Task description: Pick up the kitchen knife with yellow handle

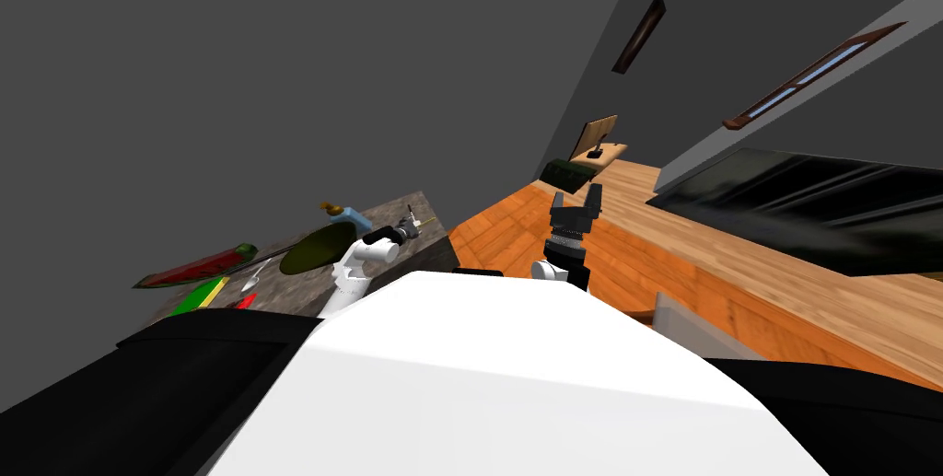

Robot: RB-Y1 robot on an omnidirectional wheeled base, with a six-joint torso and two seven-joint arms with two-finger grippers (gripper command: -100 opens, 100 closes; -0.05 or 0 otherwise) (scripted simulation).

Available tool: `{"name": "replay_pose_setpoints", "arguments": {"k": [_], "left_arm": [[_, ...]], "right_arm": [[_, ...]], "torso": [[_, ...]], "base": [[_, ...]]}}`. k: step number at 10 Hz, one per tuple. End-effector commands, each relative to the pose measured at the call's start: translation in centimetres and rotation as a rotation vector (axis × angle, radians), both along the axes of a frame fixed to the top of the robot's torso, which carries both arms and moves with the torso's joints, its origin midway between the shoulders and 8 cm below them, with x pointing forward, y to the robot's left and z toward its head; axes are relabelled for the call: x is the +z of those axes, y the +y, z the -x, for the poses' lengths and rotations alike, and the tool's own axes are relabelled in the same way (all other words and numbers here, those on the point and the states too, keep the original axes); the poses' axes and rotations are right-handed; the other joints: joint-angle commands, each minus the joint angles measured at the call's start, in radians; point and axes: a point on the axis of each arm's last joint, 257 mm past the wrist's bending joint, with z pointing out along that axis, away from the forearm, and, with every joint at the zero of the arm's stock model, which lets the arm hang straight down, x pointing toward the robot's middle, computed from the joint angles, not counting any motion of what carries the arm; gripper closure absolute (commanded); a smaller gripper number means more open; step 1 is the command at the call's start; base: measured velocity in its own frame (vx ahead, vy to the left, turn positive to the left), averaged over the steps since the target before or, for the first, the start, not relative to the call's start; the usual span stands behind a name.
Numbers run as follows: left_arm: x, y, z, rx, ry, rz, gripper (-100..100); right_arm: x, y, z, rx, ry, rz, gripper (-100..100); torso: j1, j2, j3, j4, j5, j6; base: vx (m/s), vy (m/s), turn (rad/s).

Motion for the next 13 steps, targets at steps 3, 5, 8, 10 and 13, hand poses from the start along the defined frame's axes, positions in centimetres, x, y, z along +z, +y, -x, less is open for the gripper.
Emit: {"name": "replay_pose_setpoints", "arguments": {"k": [3, 5, 8, 10, 13], "left_arm": [[-1.5, 1.5, 1.1, 0.041, 0.095, 0.024, -100], [-1.9, 2.0, 1.5, 0.056, 0.127, 0.032, -100], [-2.1, 2.2, 1.7, 0.06, 0.136, 0.034, 0], [-3.0, 2.5, 1.4, 0.066, 0.136, 0.034, -100], [-3.3, 2.7, 1.3, 0.068, 0.136, 0.034, 100]], "right_arm": [[0.0, 0.0, 0.0, 0.0, 0.0, 0.0, 0], [0.0, 0.0, 0.0, 0.0, 0.0, 0.0, 0], [0.0, 0.0, 0.0, 0.0, 0.0, 0.0, 0], [0.0, 0.0, 0.0, 0.0, 0.0, 0.0, 0], [0.0, 0.0, 0.0, 0.0, 0.0, 0.0, 0]], "torso": [[0.0, 0.0, 0.0, 0.0, 0.0, 0.0], [0.0, 0.0, 0.0, 0.0, 0.0, 0.0], [0.001, 0.001, 0.0, 0.0, 0.0, 0.0], [0.001, 0.0, 0.0, 0.0, 0.0, 0.0], [0.001, 0.0, 0.0, 0.0, 0.0, 0.0]], "base": [[0.023, -0.02, -0.028], [0.014, -0.013, -0.017], [0.006, -0.004, -0.007], [0.025, 0.003, -0.029], [0.014, 0.001, -0.01]]}}
